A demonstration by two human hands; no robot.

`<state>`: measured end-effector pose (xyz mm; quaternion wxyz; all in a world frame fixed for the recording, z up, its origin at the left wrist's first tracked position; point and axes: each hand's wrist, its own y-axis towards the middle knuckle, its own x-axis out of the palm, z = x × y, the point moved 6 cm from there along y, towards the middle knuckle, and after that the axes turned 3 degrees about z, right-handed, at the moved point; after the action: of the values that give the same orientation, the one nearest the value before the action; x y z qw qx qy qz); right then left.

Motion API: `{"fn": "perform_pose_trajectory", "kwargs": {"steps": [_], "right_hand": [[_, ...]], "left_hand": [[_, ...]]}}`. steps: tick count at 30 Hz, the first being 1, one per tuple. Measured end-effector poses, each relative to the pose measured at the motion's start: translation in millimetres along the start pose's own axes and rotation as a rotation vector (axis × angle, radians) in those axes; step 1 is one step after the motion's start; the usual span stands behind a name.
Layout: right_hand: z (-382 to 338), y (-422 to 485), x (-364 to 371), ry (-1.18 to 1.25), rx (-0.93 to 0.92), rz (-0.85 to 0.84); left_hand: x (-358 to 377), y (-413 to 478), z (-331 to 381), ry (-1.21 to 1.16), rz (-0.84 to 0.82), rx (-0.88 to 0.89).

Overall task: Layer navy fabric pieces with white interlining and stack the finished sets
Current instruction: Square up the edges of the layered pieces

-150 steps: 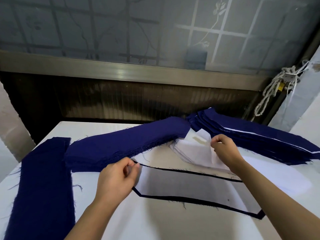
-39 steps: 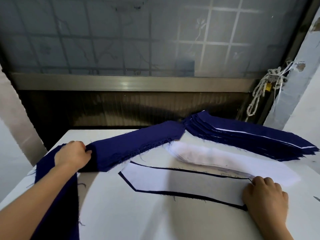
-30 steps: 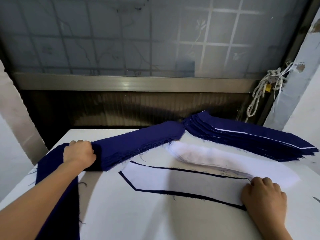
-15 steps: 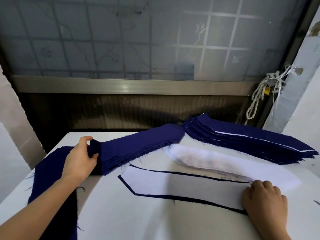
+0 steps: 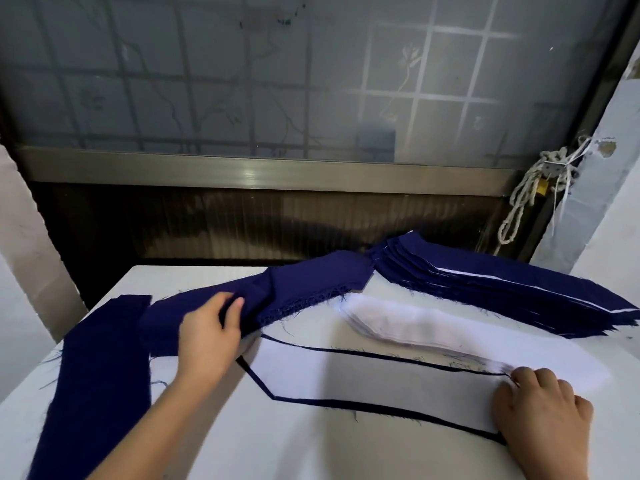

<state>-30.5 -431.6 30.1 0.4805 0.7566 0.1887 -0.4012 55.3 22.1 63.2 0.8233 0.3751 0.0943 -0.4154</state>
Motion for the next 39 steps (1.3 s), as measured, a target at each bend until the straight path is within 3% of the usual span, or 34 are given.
{"fn": "perform_pose_trajectory", "kwargs": {"steps": [4,7,11,16,19,22,25,28,30,35,39], "right_hand": [[-2,-2,-2,0.022,-0.054,0.090],[-8,-2,-1,0.031,-0.157,0.079],[-60,-10,-6,0.142,-0.377,0.048],[-186,-41,-10,0.434,-0.701,-0.176],[-249,-53,-13,0.593,-0.830,-0.322],[-280,-52,-9,0.583,-0.924,-0.382],[-275,-41,5,0.436,-0.931,-0.362],[-248,-26,7,0.343,-0.919,-0.229],[-222,-14,5,0.322,-0.900,-0.138],[-140,17,3,0.259,-0.760,-0.009],[-70,29,-5,0.300,-0.541,0.074]], "left_hand": [[24,-24,10,-0.172,-0.120,0.048],[25,-35,10,-0.159,-0.059,0.103],[20,-46,14,-0.094,0.057,0.328],[21,-57,26,-0.025,0.077,0.607],[21,-61,31,-0.020,0.063,0.662],[13,-59,34,-0.106,0.100,0.592],[3,-53,22,-0.174,0.190,0.371],[0,-47,4,-0.231,0.228,0.128],[-1,-45,1,-0.269,0.241,0.066],[-2,-41,-7,-0.303,0.297,-0.039],[2,-40,-16,-0.342,0.268,-0.110]]}}
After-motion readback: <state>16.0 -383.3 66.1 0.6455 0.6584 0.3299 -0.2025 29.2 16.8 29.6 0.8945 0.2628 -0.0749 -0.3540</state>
